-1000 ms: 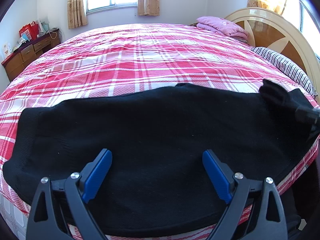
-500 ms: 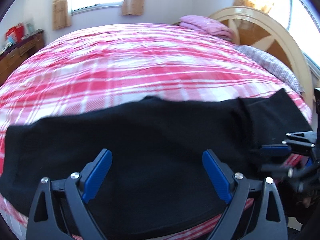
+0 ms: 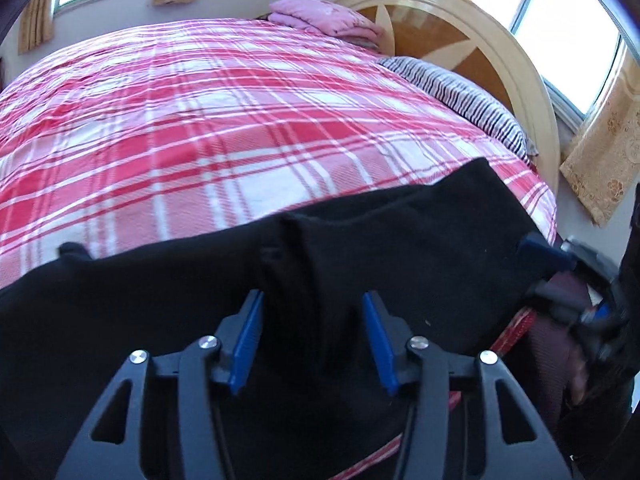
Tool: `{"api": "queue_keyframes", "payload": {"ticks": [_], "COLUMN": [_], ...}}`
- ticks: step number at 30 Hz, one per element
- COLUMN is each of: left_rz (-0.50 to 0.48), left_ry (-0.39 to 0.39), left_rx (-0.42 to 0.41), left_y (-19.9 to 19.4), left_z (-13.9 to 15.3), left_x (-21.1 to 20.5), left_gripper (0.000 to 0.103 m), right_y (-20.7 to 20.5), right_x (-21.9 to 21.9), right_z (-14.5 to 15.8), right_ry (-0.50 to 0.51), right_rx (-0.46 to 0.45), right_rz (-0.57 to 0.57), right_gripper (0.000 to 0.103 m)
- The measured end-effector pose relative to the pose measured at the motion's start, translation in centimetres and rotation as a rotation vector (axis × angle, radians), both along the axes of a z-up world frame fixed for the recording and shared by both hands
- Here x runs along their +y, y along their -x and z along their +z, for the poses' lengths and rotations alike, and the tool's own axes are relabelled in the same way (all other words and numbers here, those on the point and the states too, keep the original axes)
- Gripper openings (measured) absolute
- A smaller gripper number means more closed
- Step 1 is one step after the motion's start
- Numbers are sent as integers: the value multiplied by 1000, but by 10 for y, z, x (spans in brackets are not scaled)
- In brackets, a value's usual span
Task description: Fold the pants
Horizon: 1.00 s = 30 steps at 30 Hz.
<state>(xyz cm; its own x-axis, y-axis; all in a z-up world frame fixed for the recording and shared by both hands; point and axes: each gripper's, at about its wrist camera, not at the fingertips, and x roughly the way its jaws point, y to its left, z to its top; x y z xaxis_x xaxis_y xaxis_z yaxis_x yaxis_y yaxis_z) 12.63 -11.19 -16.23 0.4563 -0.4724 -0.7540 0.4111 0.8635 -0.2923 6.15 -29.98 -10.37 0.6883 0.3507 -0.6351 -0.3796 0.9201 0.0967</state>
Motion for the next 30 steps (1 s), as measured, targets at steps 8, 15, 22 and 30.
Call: {"api": "queue_keyframes", "payload": {"ticks": [8, 15, 22, 30], "left_rz": [8, 43, 70, 109], "left_ry": [42, 52, 46, -69], "left_rx": [-37, -10, 19, -110], "left_y": [11, 7, 4, 21], "left_z": [11, 9, -7, 15], "left_x": [10, 26, 29, 27], "left_gripper": [13, 13, 20, 54], "right_y": [-8, -7, -20, -27], "right_x": [-45, -18, -4, -22], "right_z": [3, -5, -29, 11], "right_ry": [-114, -62, 84, -205], "right_rx": [-16, 8, 74, -26], "right_rz": [-160, -48, -24, -12], "right_gripper": [54, 55, 55, 64]}}
